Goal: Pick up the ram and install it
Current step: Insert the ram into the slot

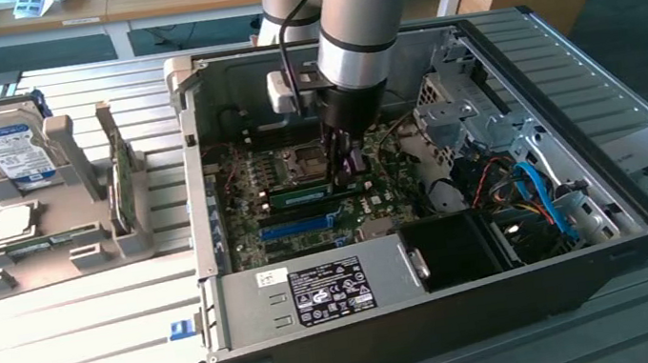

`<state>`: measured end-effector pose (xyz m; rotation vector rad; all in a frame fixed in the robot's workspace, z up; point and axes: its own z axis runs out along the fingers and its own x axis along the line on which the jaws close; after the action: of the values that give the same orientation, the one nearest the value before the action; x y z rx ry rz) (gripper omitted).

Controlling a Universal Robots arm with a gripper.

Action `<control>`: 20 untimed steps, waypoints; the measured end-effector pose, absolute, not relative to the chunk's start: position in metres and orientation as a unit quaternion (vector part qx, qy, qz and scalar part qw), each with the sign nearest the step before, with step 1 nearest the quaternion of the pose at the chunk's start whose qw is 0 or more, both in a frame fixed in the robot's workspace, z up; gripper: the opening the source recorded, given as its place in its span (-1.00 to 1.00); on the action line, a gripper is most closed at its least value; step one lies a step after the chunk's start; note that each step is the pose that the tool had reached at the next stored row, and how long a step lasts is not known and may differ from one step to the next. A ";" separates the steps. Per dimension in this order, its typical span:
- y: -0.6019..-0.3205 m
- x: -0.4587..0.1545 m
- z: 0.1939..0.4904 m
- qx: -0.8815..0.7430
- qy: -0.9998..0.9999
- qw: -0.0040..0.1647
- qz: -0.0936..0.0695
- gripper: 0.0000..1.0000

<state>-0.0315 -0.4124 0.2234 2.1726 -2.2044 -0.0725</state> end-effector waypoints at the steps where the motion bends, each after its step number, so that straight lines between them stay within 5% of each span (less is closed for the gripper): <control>1: -0.412 -0.032 0.224 0.702 -0.712 0.023 -0.023 -0.38; 20: -0.412 -0.032 0.248 0.702 -0.712 0.024 -0.024 -0.38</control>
<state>-0.0316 -0.4124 0.2479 2.1710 -2.2028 -0.0756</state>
